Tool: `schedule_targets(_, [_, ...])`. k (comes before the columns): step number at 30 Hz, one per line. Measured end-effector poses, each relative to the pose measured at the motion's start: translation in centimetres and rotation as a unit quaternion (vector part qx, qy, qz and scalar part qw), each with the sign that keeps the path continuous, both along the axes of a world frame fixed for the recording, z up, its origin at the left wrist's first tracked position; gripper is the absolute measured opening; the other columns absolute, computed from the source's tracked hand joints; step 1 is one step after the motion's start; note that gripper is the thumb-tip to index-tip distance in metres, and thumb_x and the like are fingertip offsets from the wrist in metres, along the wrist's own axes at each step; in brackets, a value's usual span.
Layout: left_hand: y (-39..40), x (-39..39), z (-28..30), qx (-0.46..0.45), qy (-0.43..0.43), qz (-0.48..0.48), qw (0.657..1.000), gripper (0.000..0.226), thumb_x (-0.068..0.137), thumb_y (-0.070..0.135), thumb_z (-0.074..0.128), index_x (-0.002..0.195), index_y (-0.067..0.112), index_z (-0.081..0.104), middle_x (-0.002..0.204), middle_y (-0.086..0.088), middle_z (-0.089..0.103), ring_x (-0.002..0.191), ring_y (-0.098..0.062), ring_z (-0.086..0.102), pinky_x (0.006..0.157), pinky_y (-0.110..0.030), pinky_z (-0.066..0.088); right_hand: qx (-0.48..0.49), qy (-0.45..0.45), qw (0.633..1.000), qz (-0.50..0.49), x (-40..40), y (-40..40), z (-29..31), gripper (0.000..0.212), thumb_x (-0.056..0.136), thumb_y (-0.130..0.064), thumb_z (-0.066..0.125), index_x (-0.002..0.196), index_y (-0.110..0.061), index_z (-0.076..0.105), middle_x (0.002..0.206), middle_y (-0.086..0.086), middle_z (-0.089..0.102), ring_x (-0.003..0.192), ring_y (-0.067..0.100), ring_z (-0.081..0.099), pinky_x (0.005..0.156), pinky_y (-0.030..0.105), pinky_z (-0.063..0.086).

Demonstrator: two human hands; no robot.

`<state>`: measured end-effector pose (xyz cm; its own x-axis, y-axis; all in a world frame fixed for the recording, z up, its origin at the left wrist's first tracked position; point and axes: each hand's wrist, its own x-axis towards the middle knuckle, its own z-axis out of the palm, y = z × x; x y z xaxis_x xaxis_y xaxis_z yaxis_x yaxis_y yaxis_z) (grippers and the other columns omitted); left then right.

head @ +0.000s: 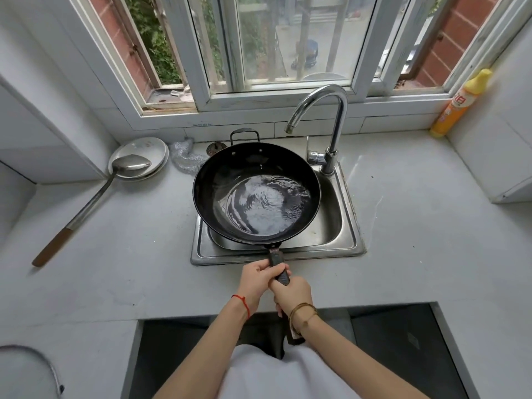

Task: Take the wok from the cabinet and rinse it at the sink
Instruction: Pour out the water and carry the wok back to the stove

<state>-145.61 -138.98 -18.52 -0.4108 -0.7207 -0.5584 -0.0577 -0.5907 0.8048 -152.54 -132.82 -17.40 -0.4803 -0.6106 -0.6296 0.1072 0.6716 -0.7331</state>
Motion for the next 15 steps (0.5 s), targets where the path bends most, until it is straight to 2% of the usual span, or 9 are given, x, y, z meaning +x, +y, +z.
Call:
schedule_targets(7, [0.0, -0.4, 0.5, 0.004, 0.008, -0.006, 1.000, 0.010, 0.087, 0.000, 0.065, 0.093, 0.001, 0.072, 0.088, -0.014, 0.073, 0.081, -0.021, 0.070, 0.077, -0.029, 0.058, 0.003, 0.021, 1.000, -0.001, -0.2, 0.0, 0.3, 0.023, 0.087, -0.021, 0.059, 0.072, -0.005, 0.061, 0.053, 0.009, 0.057, 0.034, 0.018, 0.052, 0.036, 0.021, 0.040])
schedule_targets(10, [0.0, -0.8, 0.7, 0.006, 0.012, -0.005, 1.000, 0.013, 0.087, -0.001, 0.064, 0.098, -0.006, 0.071, 0.086, -0.014, 0.073, 0.078, -0.019, 0.071, 0.071, -0.026, 0.058, -0.001, 0.032, 0.999, -0.005, -0.5, 0.0, 0.6, 0.024, 0.086, -0.023, 0.060, 0.068, -0.007, 0.061, 0.052, 0.009, 0.057, 0.034, 0.018, 0.052, 0.036, 0.022, 0.042])
schedule_targets(15, [0.0, -1.5, 1.0, 0.014, 0.026, -0.005, 1.000, 0.010, 0.087, -0.002, 0.064, 0.093, -0.005, 0.071, 0.083, -0.013, 0.073, 0.076, -0.020, 0.070, 0.072, -0.028, 0.058, -0.004, 0.038, 0.999, -0.006, -1.2, 0.1, 0.9, 0.025, 0.085, -0.024, 0.061, 0.066, -0.008, 0.060, 0.052, 0.010, 0.057, 0.035, 0.021, 0.053, 0.036, 0.023, 0.042])
